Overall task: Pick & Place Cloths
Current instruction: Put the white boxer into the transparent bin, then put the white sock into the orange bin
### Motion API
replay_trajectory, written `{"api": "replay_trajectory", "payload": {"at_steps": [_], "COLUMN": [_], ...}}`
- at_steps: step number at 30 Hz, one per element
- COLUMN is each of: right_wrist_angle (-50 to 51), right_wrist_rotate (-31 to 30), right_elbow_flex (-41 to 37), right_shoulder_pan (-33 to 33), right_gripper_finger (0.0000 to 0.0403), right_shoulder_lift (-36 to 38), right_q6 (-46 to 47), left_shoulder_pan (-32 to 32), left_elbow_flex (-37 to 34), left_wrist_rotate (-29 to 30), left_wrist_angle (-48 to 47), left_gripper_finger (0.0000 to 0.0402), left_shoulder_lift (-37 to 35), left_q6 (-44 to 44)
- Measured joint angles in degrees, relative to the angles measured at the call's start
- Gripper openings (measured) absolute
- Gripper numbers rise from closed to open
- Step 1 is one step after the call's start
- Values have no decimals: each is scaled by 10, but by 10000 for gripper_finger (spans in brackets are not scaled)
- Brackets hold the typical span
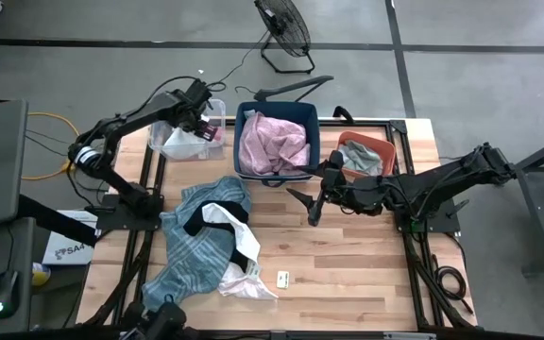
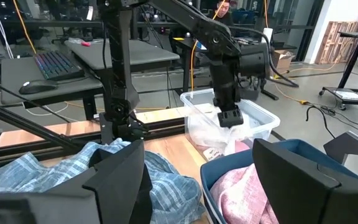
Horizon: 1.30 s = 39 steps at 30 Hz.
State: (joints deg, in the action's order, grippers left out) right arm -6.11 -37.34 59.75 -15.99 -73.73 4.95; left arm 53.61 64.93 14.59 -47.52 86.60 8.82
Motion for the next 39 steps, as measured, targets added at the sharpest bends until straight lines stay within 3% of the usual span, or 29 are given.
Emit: {"api": "replay_trajectory", "payload": {"at_steps": [4,8,17,26,31,39], "right_wrist_angle": [0,0,0,33,25,-64], "right_wrist_rotate": [0,0,0,8,73,93], "right_elbow_flex": [0,0,0,0,0,0], "right_shoulder_pan": [0,0,0,0,7,27], "right_gripper_finger": [291,291,291,291,291,291], "right_shoulder_lift": [0,0,0,-10,-46,-170], "right_q6": [0,0,1,29,29,15], "left_shoulder_pan": [0,0,0,-4,-45,-162], "left_elbow_flex": [0,0,0,-14,-58,-133], "left_wrist_rotate": [1,1,-43,-176,-183,-183], "left_wrist_angle": [-14,-19,-46,-61,-41,24], "left_gripper_finger": [218,244,250,251,251,251], "left_shoulder_lift": [-34,-72,-148,-241,-315,-420], "left_q6": [0,-3,-26,-71,-58,-46]}}
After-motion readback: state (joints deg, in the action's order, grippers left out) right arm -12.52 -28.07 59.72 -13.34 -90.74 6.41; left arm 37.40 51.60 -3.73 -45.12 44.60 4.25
